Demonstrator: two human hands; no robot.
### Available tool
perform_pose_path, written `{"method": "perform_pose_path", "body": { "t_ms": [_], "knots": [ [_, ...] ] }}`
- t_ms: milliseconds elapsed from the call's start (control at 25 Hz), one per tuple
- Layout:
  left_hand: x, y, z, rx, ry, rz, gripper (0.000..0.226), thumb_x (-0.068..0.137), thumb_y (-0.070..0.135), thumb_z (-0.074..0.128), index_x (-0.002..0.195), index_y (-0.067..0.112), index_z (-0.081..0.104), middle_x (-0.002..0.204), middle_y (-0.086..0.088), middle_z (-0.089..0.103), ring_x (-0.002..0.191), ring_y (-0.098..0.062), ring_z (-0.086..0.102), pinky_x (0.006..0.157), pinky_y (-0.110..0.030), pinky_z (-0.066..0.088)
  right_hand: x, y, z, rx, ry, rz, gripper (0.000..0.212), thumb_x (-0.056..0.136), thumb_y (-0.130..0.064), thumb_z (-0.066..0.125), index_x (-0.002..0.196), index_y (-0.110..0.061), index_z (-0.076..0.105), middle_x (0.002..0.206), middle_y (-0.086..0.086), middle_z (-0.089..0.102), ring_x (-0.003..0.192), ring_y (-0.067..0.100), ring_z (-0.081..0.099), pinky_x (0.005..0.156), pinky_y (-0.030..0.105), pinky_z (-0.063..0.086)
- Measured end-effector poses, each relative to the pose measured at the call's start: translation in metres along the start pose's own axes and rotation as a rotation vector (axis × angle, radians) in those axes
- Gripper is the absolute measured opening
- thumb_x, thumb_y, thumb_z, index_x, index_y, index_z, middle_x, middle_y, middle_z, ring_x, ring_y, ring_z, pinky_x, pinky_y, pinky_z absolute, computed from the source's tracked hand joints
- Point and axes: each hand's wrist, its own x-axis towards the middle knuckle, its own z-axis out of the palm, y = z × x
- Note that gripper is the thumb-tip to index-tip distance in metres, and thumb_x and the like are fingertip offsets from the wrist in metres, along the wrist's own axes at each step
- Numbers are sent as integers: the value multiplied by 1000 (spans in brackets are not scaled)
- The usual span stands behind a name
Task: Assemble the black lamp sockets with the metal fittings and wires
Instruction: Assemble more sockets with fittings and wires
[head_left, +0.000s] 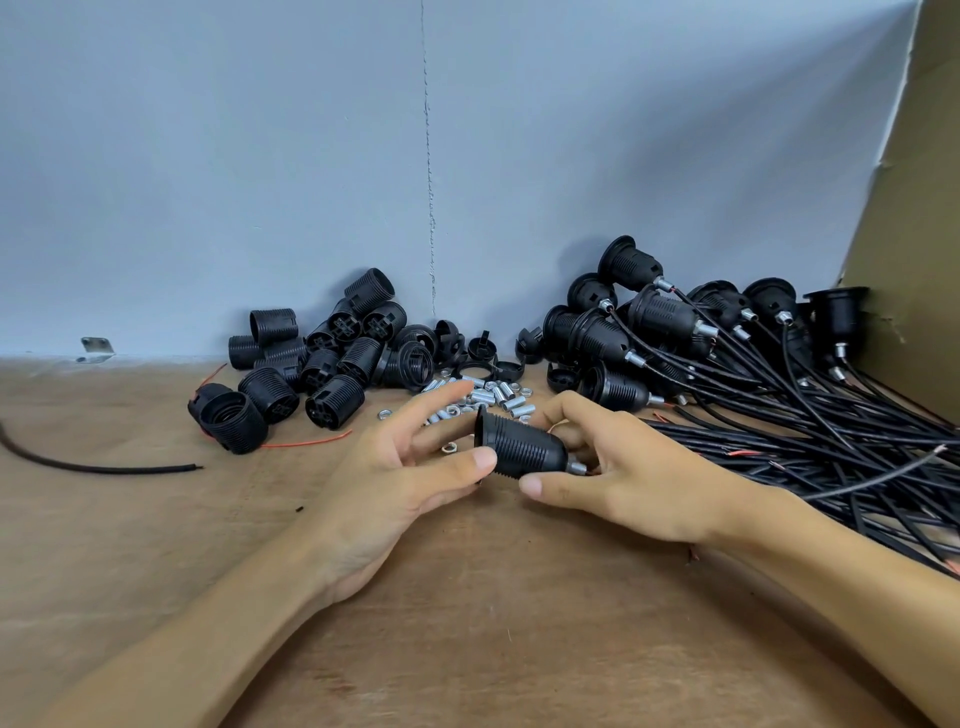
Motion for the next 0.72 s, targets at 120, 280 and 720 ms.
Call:
{"method": "perform_pose_path", "body": {
  "t_ms": [120, 280, 720],
  "knots": [
    [0, 0, -1, 13, -25, -6, 56, 75, 11, 77, 129, 24, 67, 134, 2, 68, 120, -16, 67, 101, -32, 54, -1, -1, -1, 27, 16, -54, 23, 93, -37, 68, 112, -27, 60, 99, -15, 71, 91, 3, 64, 82, 26, 51],
    [-2, 1, -2, 49, -47, -1, 59, 75, 6, 76, 126, 35, 69, 131, 0, 70, 117, -18, 68, 104, -32, 52, 0, -1, -5, -107, 53, -74, 33, 95, -50, 53, 110, -24, 67, 88, -9, 63, 78, 8, 55, 73, 32, 47],
    [-2, 0, -1, -2, -71, -45, 62, 74, 3, 74, 128, 32, 69, 129, -6, 70, 122, -28, 66, 106, -40, 51, 2, -5, -17, -48, -63, -76, 34, 101, -41, 53, 135, -39, 59, 118, -27, 67, 104, -8, 61, 90, 15, 47]
  ]
}}
